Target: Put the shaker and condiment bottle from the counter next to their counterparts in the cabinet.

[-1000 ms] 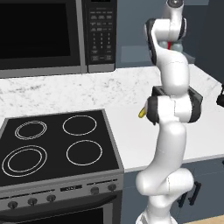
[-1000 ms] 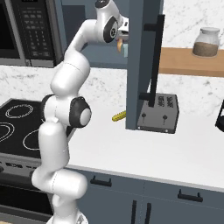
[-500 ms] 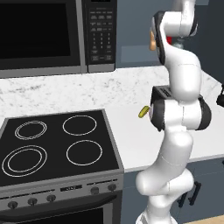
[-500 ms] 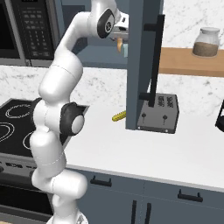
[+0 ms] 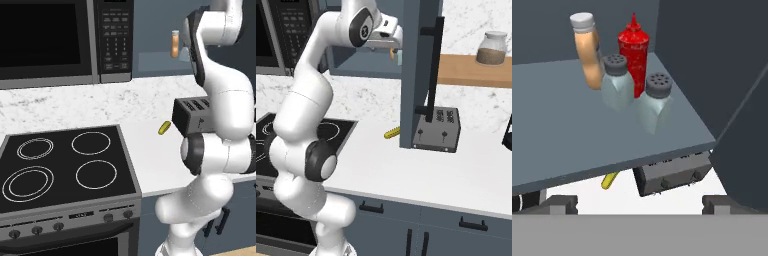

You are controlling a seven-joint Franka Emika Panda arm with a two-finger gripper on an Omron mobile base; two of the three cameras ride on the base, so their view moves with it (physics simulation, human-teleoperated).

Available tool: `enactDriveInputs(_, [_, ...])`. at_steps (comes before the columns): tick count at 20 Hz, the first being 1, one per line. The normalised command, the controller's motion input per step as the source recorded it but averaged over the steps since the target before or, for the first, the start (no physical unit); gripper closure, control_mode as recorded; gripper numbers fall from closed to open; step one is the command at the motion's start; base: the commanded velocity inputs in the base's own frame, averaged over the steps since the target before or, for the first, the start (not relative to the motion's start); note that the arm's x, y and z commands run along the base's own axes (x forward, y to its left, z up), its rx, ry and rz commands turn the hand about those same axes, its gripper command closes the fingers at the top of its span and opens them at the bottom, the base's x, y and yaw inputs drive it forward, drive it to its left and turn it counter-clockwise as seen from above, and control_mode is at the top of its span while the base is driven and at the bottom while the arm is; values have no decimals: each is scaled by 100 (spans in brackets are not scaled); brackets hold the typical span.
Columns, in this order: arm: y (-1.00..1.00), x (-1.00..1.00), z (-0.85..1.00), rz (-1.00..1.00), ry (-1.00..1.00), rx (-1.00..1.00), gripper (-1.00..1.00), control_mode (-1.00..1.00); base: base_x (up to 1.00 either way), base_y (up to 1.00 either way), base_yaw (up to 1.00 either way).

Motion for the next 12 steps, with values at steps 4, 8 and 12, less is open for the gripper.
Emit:
enactDriveInputs(4, [33,-100,-26,14,-10,-9,-100,-100,0,0,0])
enactDriveInputs(8, [41,-100,-31,11,-15,-6,-100,-100,0,0,0])
enactDriveInputs(12, [51,-100,-7,3,-12,-1,-100,-100,0,0,0])
